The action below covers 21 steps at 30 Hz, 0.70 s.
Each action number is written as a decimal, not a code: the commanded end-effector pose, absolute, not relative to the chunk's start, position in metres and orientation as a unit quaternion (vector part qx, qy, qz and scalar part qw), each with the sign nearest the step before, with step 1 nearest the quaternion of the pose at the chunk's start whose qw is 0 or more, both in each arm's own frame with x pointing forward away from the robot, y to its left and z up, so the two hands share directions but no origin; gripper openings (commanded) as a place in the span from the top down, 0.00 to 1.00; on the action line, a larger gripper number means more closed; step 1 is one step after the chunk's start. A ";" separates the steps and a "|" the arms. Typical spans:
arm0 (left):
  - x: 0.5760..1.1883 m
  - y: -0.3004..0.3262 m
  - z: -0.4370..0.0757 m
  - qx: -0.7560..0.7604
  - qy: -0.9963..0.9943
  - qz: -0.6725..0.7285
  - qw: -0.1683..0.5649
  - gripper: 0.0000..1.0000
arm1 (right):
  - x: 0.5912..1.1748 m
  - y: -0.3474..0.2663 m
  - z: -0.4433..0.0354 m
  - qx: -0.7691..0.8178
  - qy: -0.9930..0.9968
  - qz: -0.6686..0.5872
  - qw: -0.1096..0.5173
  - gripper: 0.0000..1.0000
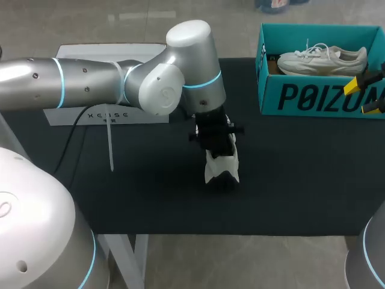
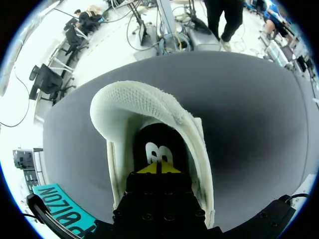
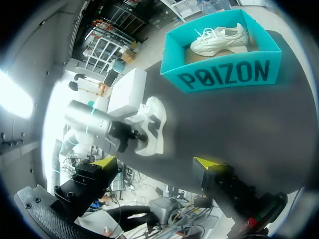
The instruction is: Take the shoe out of the shoebox, open the shoe tongue, remove and reinsert the insole, then place the shoe into the shoebox
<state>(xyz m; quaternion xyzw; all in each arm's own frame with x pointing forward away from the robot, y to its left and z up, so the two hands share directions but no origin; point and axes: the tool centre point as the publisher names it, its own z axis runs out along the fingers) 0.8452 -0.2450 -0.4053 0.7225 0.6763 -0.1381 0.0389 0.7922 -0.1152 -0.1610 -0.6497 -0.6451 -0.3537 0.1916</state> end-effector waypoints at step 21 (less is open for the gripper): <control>0.852 -0.234 -0.432 0.744 0.665 -0.062 0.026 1.00 | 0.791 -0.115 -0.161 -0.650 -0.645 -0.353 0.191 0.00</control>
